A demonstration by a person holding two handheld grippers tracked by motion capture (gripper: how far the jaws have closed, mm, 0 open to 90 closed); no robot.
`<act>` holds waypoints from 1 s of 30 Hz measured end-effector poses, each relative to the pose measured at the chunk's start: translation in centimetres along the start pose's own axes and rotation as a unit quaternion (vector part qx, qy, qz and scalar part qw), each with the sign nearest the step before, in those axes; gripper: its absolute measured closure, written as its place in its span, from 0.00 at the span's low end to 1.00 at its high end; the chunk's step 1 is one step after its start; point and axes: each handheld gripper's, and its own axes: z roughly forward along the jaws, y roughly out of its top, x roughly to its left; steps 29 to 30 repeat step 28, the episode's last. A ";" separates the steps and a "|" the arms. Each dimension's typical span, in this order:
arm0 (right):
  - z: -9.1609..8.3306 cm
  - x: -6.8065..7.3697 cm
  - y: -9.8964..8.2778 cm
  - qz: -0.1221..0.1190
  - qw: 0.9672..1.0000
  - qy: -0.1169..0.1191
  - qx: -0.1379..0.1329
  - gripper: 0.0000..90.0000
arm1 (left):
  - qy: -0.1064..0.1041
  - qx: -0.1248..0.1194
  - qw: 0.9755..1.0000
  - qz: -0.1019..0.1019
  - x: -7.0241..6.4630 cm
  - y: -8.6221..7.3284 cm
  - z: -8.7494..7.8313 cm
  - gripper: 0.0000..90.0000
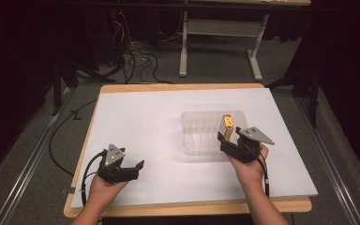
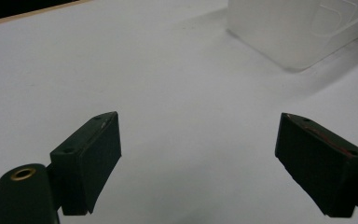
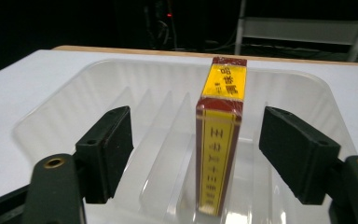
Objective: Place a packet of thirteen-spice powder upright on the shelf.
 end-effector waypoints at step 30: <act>-6.3 -8.4 -5.2 -0.011 1.000 0.008 0.014 0.17 | -0.022 -0.008 1.000 0.001 -2.2 -0.1 0.0 0.17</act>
